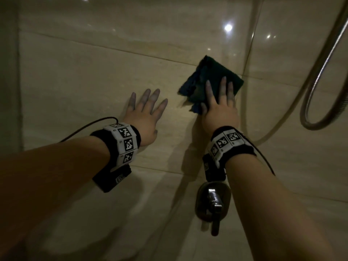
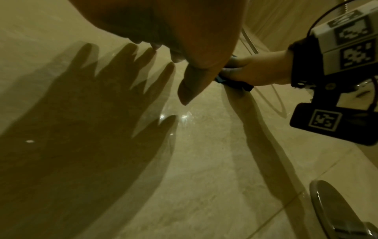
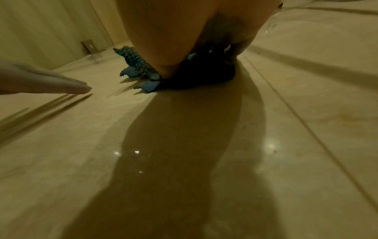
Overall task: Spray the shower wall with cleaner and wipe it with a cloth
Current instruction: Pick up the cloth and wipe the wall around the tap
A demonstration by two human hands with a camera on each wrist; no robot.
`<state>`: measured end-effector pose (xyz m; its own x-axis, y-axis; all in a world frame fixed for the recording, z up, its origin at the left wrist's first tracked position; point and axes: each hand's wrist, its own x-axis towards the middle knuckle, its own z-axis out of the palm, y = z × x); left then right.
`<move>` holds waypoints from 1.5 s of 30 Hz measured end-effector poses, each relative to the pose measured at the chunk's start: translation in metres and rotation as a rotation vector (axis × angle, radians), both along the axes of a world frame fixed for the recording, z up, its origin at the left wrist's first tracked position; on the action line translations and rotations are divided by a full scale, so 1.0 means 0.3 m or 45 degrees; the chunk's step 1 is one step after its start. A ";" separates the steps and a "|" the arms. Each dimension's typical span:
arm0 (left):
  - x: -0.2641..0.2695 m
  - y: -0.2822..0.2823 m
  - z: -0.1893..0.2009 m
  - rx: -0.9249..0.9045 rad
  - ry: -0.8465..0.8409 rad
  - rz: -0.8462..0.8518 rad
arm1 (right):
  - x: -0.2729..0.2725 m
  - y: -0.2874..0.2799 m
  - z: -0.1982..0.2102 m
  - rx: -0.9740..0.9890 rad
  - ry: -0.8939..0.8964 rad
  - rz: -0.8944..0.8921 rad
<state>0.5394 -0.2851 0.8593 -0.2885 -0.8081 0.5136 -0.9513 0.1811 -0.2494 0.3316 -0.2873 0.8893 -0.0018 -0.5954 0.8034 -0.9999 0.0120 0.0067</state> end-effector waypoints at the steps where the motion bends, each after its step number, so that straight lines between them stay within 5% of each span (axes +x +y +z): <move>1: -0.006 -0.002 0.005 -0.003 0.010 -0.005 | -0.004 0.000 0.010 0.003 0.004 -0.002; 13: -0.078 0.030 0.035 -0.191 0.484 -0.362 | -0.043 0.063 -0.133 0.205 0.071 0.136; 19: -0.208 0.034 0.096 -0.154 0.656 -0.436 | -0.083 0.104 -0.074 -0.149 -0.330 0.468; 25: -0.297 0.029 0.129 -0.105 0.849 -0.420 | -0.129 0.115 -0.006 -0.121 -0.715 0.642; 45: -0.257 0.103 0.085 -0.090 0.858 -0.351 | -0.124 0.123 0.007 -0.001 -0.550 0.564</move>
<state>0.4624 -0.2541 0.8847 -0.0795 -0.7101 0.6996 -0.8243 0.4414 0.3544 0.2945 -0.2505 0.8914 -0.0797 -0.6137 0.7855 -0.8220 -0.4052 -0.4001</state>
